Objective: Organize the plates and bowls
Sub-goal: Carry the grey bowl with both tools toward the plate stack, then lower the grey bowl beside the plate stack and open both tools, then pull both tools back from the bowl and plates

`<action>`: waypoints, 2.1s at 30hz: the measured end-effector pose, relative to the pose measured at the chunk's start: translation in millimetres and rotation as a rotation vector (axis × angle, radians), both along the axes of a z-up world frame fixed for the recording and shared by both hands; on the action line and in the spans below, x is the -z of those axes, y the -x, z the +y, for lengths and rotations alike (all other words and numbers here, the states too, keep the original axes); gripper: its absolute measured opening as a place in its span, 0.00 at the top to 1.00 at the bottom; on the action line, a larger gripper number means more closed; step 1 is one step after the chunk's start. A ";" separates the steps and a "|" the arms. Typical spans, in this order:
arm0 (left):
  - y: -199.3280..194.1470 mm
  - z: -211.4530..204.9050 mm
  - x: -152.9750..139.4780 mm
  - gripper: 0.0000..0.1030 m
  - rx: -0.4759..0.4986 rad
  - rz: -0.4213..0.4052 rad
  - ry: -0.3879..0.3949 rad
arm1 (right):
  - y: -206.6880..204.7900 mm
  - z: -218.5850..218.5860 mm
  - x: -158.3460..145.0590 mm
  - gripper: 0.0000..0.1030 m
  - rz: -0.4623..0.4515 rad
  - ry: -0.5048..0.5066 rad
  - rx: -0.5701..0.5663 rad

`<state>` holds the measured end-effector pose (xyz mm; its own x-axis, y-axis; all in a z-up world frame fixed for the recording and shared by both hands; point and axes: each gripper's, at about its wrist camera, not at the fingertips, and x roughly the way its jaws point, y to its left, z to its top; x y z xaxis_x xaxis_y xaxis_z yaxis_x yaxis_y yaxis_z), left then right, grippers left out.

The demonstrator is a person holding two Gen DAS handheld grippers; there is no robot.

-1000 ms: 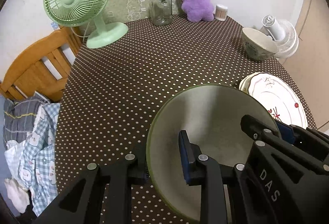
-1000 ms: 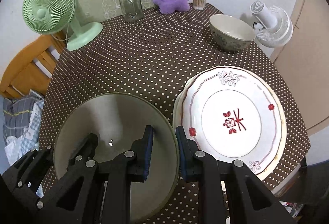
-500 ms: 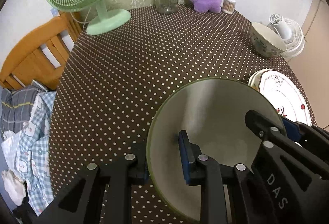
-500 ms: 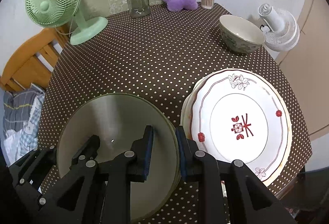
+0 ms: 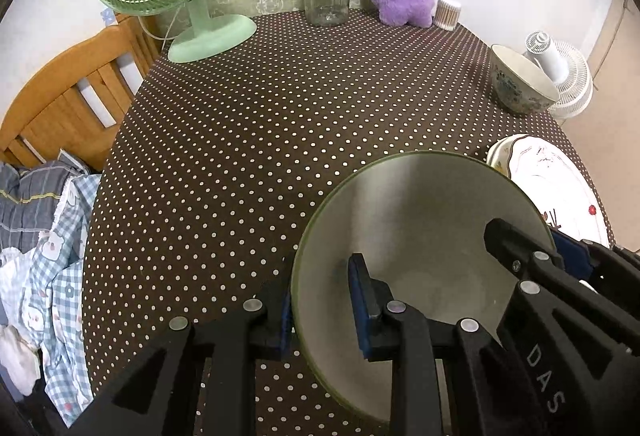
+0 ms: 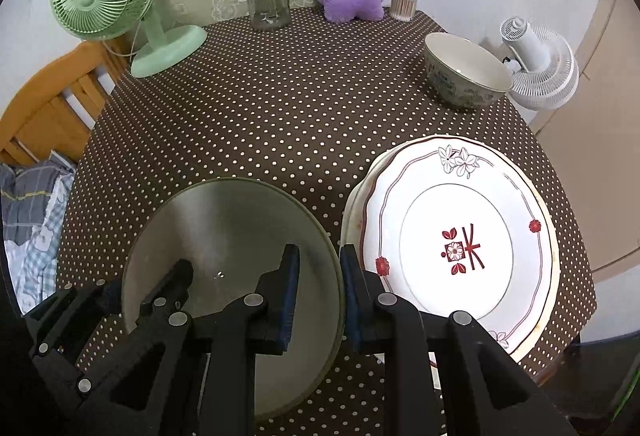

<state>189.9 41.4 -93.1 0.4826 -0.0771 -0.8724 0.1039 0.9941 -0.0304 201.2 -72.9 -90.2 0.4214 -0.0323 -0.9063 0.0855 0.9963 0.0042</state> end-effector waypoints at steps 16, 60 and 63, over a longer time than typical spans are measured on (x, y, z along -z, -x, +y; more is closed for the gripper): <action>10.2 6.1 -24.0 0.27 0.066 0.002 0.021 | 12.7 1.9 -20.1 0.38 -0.010 -0.063 0.017; -64.0 -125.8 -105.8 0.21 -0.132 -0.156 0.009 | -82.7 -139.8 -98.6 0.20 -0.183 -0.085 -0.139; -74.5 -138.9 -105.2 0.21 -0.142 -0.153 0.007 | -92.9 -153.9 -96.8 0.20 -0.179 -0.086 -0.133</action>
<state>264.4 -97.5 12.1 0.6156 -0.0046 -0.7880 -0.0330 0.9990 -0.0316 294.1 -226.8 6.6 0.5708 0.1088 -0.8139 -0.0567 0.9940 0.0931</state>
